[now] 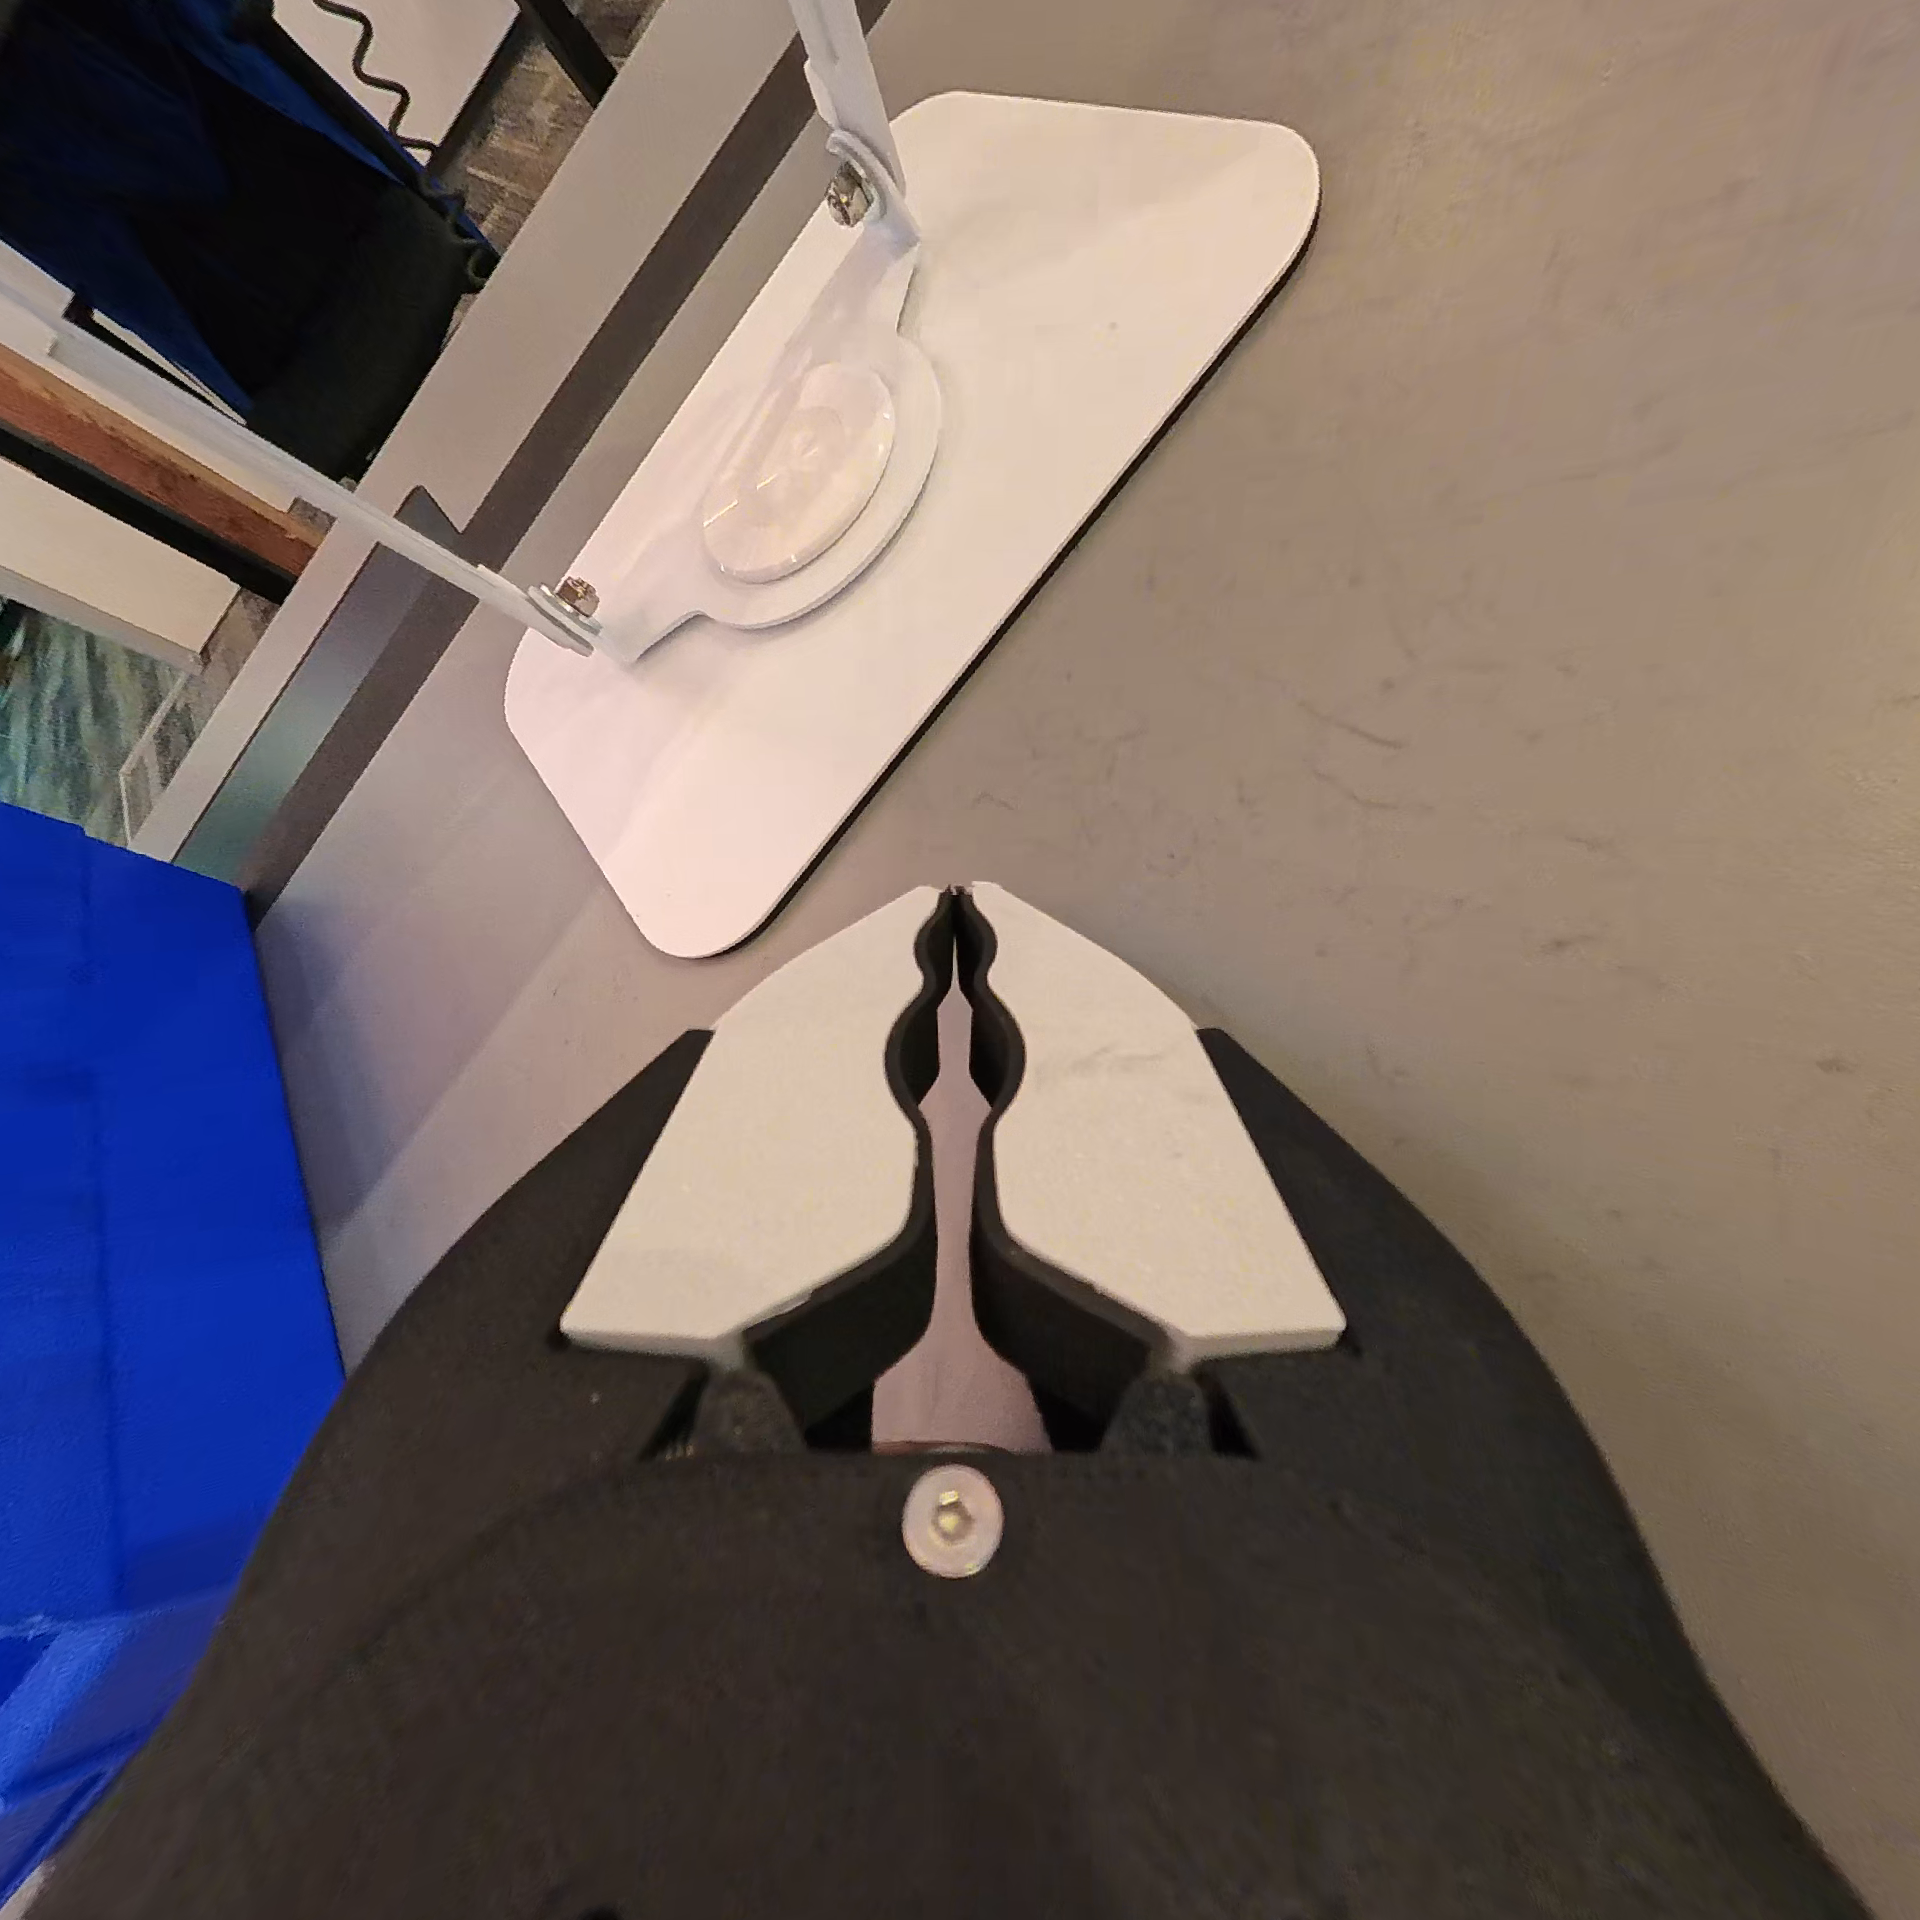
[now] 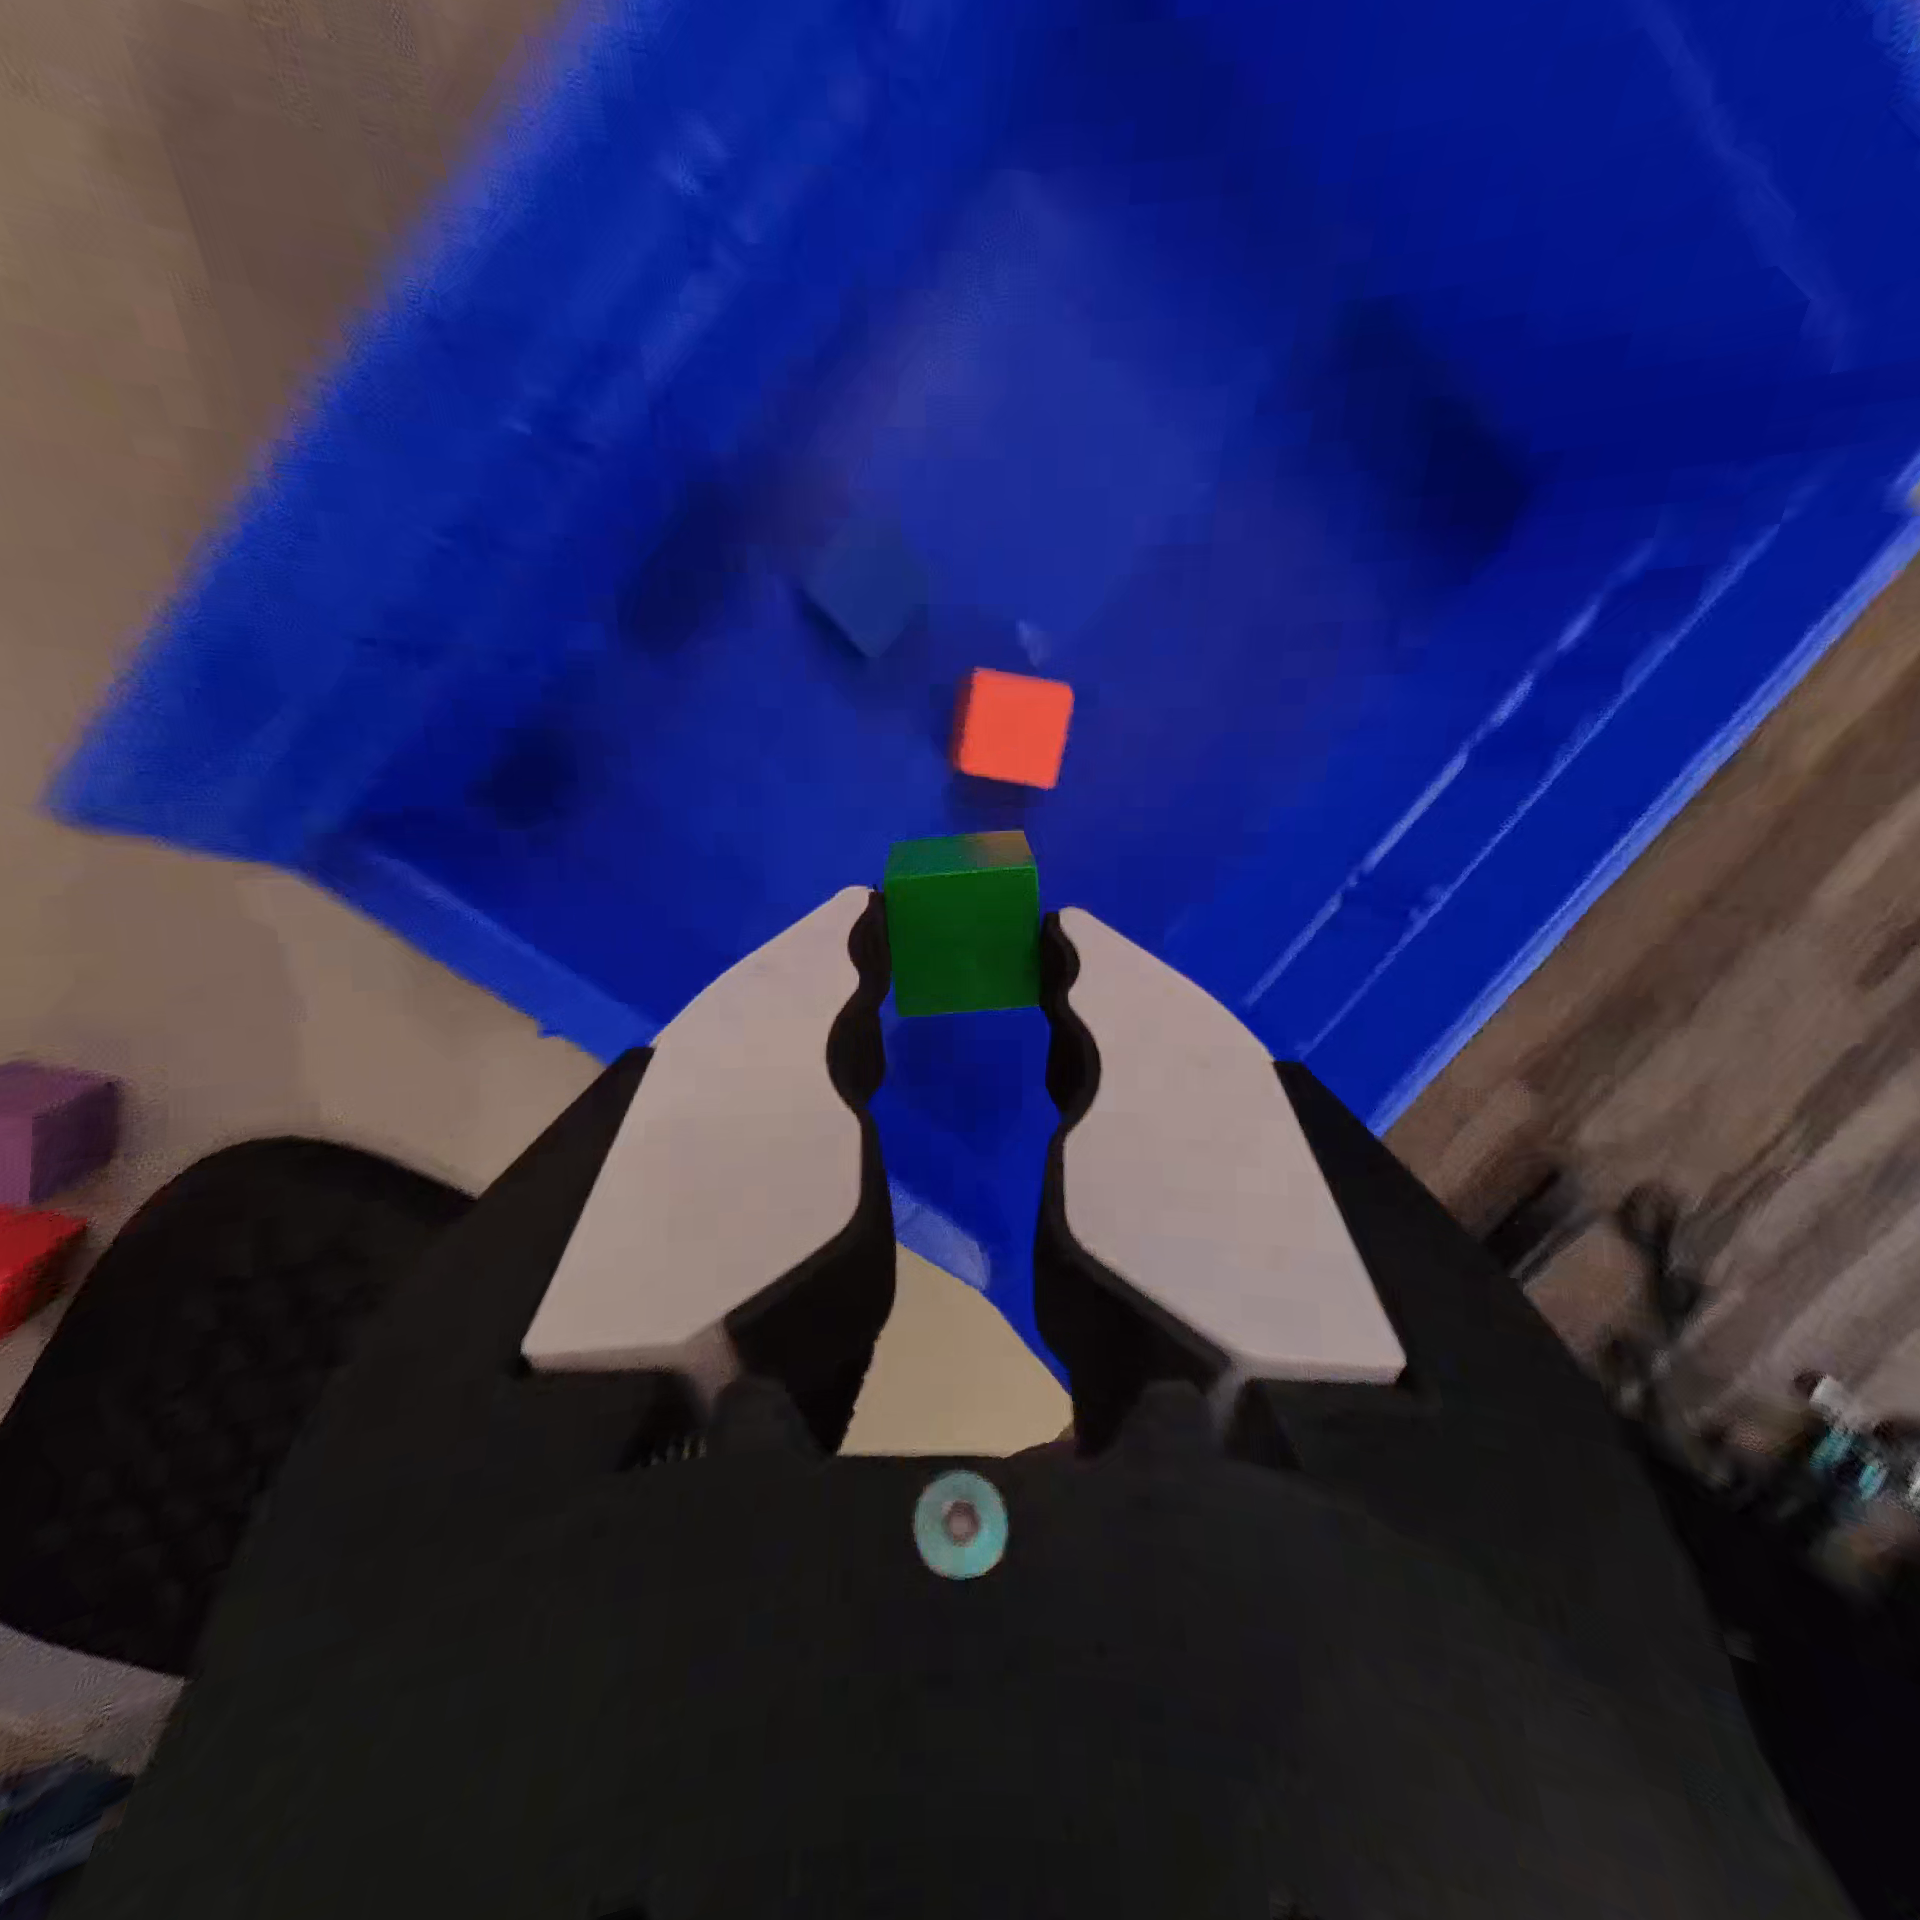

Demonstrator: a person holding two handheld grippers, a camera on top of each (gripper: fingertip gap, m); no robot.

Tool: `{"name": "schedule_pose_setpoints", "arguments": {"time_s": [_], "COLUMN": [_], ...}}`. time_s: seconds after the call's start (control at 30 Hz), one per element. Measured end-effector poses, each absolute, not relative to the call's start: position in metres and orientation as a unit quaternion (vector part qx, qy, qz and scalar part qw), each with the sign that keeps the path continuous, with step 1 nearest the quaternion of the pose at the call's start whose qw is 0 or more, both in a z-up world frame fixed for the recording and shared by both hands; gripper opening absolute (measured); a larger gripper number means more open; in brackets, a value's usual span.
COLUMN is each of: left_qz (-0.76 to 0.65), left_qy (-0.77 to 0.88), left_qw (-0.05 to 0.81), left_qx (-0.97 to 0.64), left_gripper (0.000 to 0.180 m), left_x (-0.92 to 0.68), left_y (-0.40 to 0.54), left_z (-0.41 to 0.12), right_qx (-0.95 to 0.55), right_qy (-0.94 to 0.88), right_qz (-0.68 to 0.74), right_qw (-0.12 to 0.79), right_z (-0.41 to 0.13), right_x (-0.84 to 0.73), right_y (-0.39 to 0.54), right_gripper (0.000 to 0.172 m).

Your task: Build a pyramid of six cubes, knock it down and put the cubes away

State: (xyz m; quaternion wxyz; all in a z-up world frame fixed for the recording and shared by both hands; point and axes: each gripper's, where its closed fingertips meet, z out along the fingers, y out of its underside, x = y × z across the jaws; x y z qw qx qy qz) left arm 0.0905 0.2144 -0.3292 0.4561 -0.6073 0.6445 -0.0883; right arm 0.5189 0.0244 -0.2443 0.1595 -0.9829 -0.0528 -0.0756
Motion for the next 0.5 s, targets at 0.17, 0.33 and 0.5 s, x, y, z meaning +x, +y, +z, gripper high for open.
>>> {"name": "schedule_pose_setpoints", "arguments": {"time_s": [0.17,0.33,0.5], "left_qz": [-0.085,-0.082,-0.08], "left_qy": [0.646,0.646,0.646], "left_qw": [0.456,0.457,0.456], "left_qx": [-0.606,-0.606,-0.607], "left_gripper": [0.0,0.0,0.0], "left_x": [0.091,0.09,0.09], "left_y": [0.214,0.215,0.215], "left_z": [-0.33,-0.33,-0.33], "right_qx": [-0.993,-0.995,-0.997], "right_qy": [0.012,0.022,0.029], "right_qz": [-0.061,-0.044,-0.018], "right_qw": [0.105,0.087,0.076], "right_z": [-0.297,-0.319,-0.332], "right_x": [0.536,0.535,0.532], "right_y": [0.014,0.015,0.015], "right_gripper": [0.029,0.029,0.037]}}
